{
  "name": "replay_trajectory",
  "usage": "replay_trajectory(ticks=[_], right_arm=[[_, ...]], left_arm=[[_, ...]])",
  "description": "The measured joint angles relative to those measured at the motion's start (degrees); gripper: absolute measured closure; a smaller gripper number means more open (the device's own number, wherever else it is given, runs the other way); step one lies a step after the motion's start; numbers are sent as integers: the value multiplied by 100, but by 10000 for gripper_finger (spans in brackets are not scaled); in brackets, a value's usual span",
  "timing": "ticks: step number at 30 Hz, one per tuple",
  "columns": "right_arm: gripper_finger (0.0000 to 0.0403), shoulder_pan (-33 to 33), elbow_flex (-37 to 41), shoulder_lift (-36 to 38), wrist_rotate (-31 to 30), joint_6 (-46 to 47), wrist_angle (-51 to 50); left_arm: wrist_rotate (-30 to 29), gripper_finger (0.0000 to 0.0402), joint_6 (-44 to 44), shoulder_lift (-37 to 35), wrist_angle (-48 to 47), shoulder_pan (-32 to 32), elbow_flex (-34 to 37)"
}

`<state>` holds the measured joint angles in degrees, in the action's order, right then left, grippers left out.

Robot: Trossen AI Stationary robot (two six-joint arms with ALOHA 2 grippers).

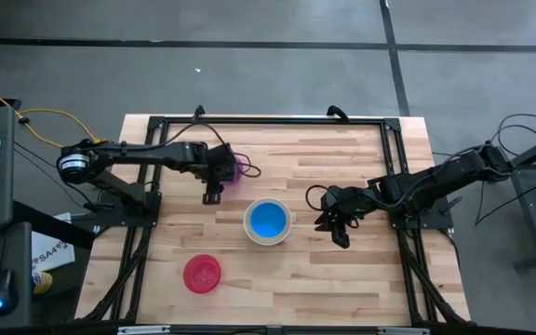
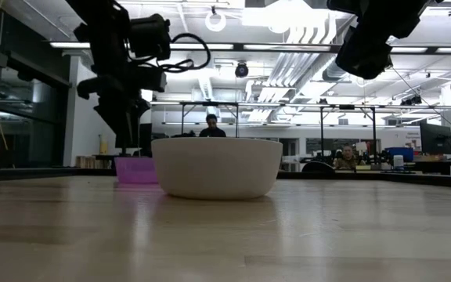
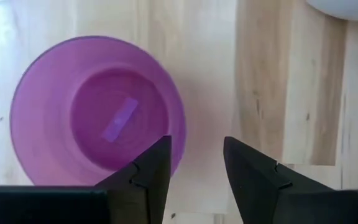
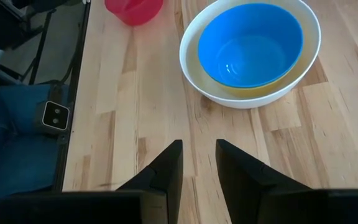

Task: Nest bowls inside each other
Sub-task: Stack the violet bowl on the blue bowl

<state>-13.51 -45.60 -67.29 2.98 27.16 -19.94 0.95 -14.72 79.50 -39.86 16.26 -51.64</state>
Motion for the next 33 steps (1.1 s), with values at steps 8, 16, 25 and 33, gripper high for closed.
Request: replay_trajectory(ticks=[8,16,25,33], right_arm=[[314,1,0,0,-1,0,10],[314,0,0,0,0,0,10],[314,0,0,0,0,0,10],[314,2,0,0,-2,2,10]], left_arm=[[8,256,-2,59,-7,156,0],[22,256,-3,556,114,191,2],[33,257,-7,855,414,222,2],[2,321,-4,852,425,222,2]])
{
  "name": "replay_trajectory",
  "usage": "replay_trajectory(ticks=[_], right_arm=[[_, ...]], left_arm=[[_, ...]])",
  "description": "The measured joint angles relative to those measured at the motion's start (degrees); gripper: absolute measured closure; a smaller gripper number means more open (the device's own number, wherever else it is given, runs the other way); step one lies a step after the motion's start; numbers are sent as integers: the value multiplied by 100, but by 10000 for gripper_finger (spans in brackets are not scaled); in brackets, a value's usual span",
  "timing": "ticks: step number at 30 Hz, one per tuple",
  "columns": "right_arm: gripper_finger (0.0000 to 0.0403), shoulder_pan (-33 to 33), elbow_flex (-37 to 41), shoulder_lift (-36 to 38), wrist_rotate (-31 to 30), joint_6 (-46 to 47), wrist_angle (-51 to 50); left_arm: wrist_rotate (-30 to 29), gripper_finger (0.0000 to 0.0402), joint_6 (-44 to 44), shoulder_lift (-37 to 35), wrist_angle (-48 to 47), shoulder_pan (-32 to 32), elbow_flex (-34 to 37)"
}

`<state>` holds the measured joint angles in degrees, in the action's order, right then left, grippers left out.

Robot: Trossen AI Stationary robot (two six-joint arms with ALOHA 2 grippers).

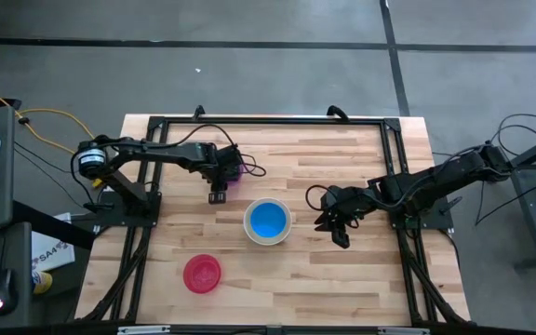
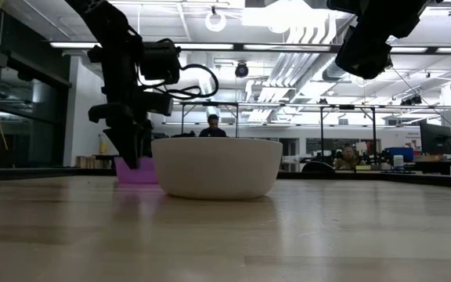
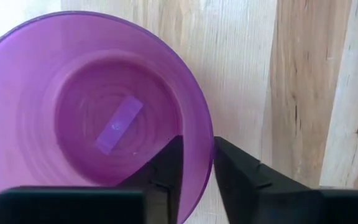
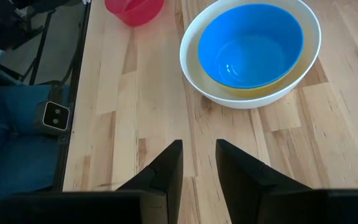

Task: Nest bowls inside each other
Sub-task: Stack the violet bowl on the blue bowl

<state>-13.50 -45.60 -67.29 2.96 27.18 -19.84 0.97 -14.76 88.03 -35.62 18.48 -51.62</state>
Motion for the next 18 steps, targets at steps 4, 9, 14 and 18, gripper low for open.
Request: replay_trajectory(ticks=[4,9,14,18], right_arm=[[314,0,0,0,2,-2,0],[314,-2,0,0,2,-2,-2],[314,-1,0,0,1,-2,0],[314,-1,0,0,1,-2,0]], left_arm=[[0,366,0,0,0,0,0],[-31,394,-2,-7,24,0,-2],[-30,398,-2,-7,18,0,-2],[-30,399,0,-7,2,-11,-13]])
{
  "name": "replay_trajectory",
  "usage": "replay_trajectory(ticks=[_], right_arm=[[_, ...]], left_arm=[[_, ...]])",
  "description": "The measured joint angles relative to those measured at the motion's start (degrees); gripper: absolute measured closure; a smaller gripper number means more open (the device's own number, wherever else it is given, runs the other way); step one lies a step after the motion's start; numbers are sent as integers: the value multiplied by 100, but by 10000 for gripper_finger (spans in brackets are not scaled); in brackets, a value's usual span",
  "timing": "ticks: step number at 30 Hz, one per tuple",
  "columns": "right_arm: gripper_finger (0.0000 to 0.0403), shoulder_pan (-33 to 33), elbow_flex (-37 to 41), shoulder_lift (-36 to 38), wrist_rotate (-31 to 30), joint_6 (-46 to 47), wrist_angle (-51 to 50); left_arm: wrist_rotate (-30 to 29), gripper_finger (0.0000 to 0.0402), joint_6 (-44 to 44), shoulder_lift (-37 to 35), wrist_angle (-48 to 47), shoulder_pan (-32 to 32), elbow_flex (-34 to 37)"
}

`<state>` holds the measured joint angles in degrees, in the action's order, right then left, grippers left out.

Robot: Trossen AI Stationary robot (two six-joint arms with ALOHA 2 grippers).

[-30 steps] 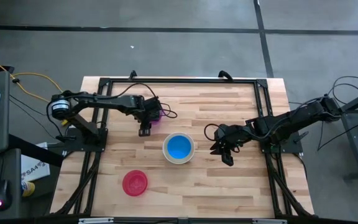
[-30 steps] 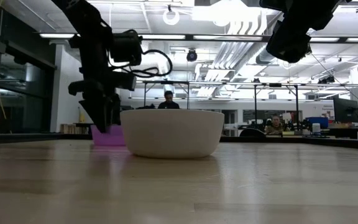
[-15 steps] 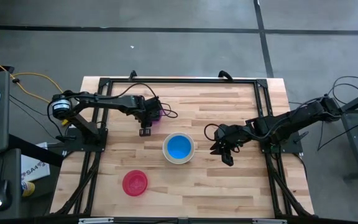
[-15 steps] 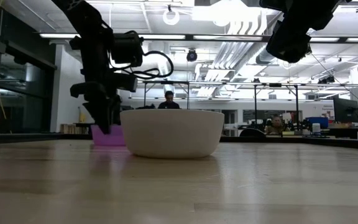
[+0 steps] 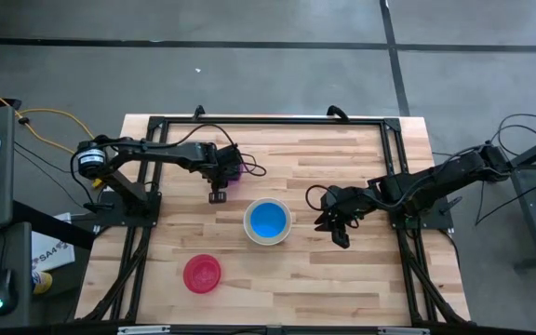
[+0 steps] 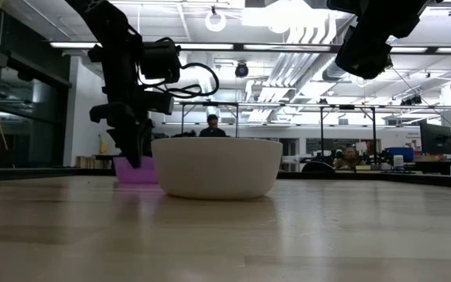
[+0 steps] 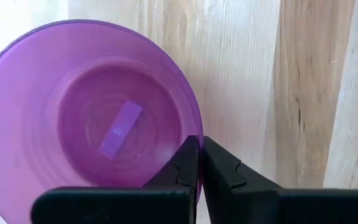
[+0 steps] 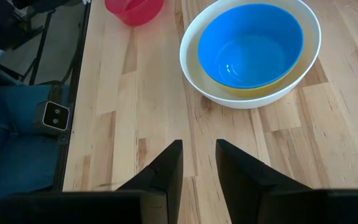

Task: Nest bowls inside each other
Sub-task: Stack the violet bowl on the blue bowl

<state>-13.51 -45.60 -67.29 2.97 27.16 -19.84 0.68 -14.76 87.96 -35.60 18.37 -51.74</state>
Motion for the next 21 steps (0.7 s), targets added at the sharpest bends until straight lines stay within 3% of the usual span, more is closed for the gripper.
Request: replay_trajectory(ticks=[14,21], right_arm=[[314,0,0,0,1,0,-1],[314,-1,0,0,1,0,-2]], left_arm=[[13,400,128,7,-531,-226,-624],[-423,401,303,-20,-831,-666,-983]])
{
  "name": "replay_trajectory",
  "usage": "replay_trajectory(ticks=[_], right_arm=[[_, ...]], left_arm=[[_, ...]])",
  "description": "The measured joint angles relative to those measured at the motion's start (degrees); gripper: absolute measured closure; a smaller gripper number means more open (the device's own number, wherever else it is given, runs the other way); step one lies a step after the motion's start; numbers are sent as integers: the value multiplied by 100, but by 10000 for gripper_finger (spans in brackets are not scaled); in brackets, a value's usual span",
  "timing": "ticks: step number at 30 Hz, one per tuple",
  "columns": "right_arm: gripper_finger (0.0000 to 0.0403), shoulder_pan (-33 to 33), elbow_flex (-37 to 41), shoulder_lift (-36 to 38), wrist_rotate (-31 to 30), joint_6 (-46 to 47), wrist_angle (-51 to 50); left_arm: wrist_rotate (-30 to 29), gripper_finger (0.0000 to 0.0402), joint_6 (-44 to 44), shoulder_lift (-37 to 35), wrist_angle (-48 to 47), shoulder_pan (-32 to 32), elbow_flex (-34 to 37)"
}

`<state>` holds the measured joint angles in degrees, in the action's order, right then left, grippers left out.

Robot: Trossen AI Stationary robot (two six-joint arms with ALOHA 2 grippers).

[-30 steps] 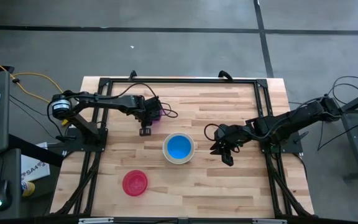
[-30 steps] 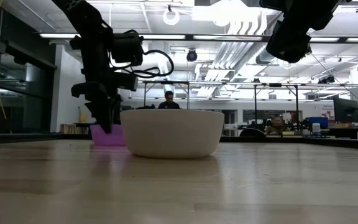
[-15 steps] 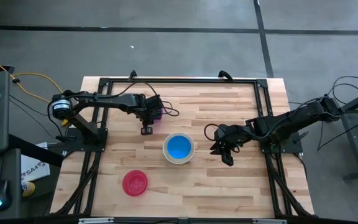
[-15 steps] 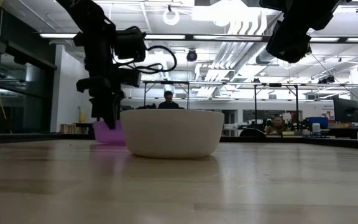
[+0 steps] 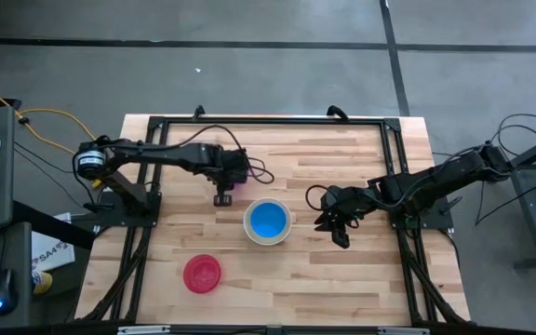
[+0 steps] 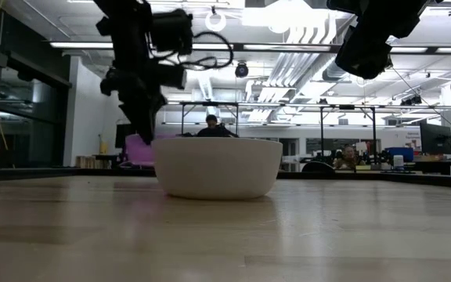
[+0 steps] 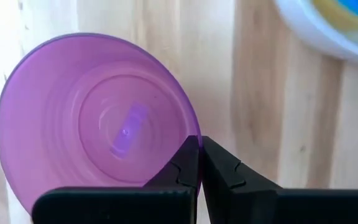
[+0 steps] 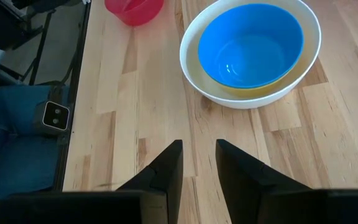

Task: Nest bowls inside each other
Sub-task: Stack the violet bowl on the blue bowl

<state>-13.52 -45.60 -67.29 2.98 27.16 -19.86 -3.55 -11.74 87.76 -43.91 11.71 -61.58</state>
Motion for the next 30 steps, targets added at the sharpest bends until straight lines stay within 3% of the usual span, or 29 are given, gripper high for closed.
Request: replay_trajectory(ticks=[15,19,22,30], right_arm=[[314,1,2,0,0,2,2],[314,2,2,0,0,0,2],[314,2,2,0,-1,0,4],[314,0,2,0,0,1,16]], left_arm=[[-156,401,101,-17,-587,-1509,-756],[152,401,-171,-17,-756,-1885,-970],[477,402,-333,-17,-808,-2029,-1088],[636,402,-751,-15,-857,-2113,-1165]])
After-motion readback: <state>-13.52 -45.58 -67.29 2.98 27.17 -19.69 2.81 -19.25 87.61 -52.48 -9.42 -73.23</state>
